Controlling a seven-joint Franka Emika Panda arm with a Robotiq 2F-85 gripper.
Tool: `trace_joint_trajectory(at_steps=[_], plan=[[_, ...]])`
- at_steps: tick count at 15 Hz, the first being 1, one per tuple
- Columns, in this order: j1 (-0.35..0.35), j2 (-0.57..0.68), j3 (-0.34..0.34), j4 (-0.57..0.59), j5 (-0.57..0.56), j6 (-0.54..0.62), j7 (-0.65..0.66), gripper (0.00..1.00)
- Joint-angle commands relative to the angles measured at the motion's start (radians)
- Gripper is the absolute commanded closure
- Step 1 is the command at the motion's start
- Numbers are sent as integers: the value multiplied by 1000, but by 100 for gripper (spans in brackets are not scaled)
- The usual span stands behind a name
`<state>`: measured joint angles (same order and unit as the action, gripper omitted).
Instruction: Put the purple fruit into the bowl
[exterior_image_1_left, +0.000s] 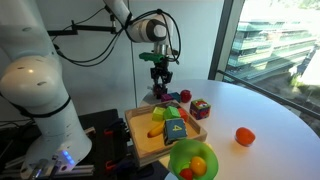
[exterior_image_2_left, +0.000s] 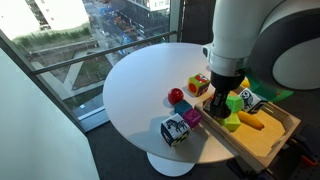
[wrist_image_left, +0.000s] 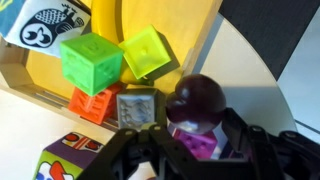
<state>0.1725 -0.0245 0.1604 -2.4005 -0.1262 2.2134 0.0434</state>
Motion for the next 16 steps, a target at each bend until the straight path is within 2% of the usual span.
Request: trace_joint_trajectory(at_steps=[1, 7, 16], plan=[[-30, -50, -20, 0, 3, -70, 94, 67], [-96, -99, -75, -17, 36, -116, 198, 67], [-216, -156, -168, -48, 45, -110, 303, 67]])
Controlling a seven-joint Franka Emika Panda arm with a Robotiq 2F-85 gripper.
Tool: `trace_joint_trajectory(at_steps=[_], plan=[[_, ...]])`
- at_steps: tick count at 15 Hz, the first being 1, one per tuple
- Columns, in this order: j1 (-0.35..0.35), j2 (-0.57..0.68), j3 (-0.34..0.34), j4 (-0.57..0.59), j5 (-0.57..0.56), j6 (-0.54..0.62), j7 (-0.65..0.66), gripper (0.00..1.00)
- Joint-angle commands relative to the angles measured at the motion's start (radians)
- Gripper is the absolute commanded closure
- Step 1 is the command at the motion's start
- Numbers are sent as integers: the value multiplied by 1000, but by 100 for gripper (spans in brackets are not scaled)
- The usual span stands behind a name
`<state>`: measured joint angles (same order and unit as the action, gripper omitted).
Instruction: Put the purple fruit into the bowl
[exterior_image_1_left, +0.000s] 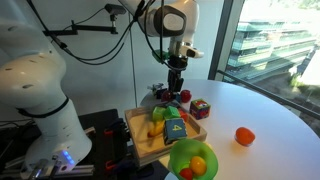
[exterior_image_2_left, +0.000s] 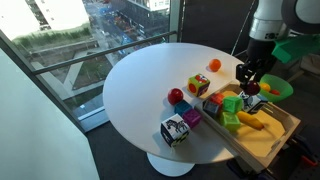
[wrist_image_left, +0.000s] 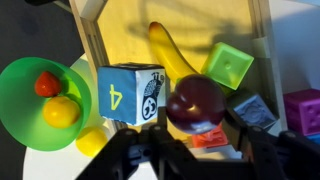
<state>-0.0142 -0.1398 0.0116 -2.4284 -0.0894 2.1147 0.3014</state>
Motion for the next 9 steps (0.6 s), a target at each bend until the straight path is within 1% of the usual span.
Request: trace_joint_trajectory(at_steps=[1, 9], plan=[[-42, -43, -27, -23, 4, -8, 57, 67], [-144, -30, -107, -27, -8, 14, 103, 67]])
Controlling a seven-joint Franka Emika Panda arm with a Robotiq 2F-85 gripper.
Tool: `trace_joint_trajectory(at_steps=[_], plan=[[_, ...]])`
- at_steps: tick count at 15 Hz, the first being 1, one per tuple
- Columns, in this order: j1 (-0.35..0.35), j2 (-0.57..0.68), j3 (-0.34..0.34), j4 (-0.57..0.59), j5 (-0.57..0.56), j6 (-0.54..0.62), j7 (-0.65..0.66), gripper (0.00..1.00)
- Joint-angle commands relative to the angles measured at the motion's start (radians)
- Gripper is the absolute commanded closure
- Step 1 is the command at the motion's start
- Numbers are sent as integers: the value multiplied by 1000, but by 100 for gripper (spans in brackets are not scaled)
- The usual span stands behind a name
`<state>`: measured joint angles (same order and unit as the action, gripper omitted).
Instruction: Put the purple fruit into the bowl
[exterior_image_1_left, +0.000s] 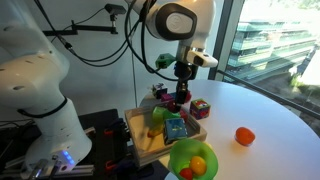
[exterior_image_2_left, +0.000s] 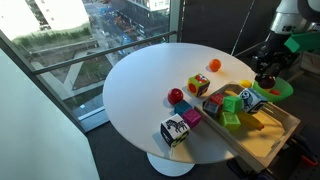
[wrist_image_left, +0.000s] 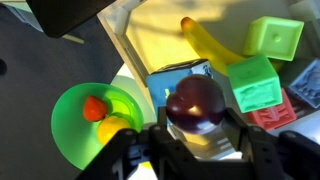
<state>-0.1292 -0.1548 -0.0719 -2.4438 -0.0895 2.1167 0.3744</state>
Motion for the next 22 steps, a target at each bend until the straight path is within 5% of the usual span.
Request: trace_joint_trajectory(at_steps=[1, 12, 22], plan=[[-43, -12, -36, -11, -10, 18, 31, 67], [-136, 62, -124, -7, -45, 141, 56, 67], [-138, 144, -162, -7, -64, 243, 68, 67]])
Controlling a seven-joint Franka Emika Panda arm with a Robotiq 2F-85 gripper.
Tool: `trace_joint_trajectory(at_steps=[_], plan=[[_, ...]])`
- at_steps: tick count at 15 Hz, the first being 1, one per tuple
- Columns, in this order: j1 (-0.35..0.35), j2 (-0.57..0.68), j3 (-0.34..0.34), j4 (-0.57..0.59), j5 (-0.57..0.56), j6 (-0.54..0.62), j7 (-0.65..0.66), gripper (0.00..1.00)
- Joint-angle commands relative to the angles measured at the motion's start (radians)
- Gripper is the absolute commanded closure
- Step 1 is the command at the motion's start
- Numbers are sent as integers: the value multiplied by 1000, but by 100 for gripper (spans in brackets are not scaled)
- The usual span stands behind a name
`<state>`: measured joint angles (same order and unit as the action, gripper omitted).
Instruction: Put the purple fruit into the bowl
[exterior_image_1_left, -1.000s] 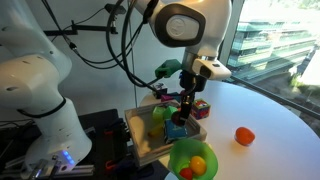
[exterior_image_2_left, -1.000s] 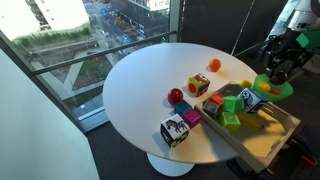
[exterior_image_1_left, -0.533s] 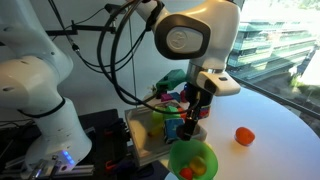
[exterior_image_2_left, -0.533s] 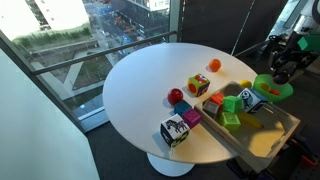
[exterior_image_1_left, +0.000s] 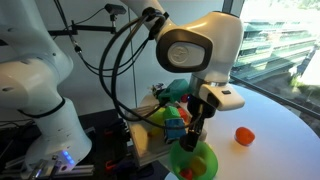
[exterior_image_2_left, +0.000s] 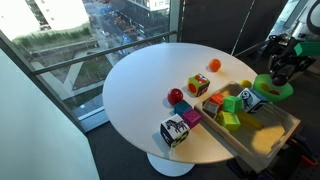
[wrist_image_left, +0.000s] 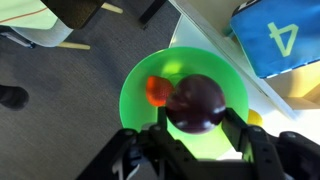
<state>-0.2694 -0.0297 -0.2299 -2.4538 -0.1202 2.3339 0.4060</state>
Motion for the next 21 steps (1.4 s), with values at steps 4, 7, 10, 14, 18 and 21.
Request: trace_joint_trajectory(at_steps=[4, 7, 10, 14, 18, 21], plan=[[11, 44, -4, 3, -41, 36, 39, 67], [23, 58, -2, 2, -42, 33, 37, 67], [36, 69, -2, 3, -48, 32, 38, 67], [47, 76, -3, 3, -52, 26, 32, 18], [56, 64, 1, 0, -39, 6, 7, 1], [67, 52, 9, -3, -25, -23, -21, 0]])
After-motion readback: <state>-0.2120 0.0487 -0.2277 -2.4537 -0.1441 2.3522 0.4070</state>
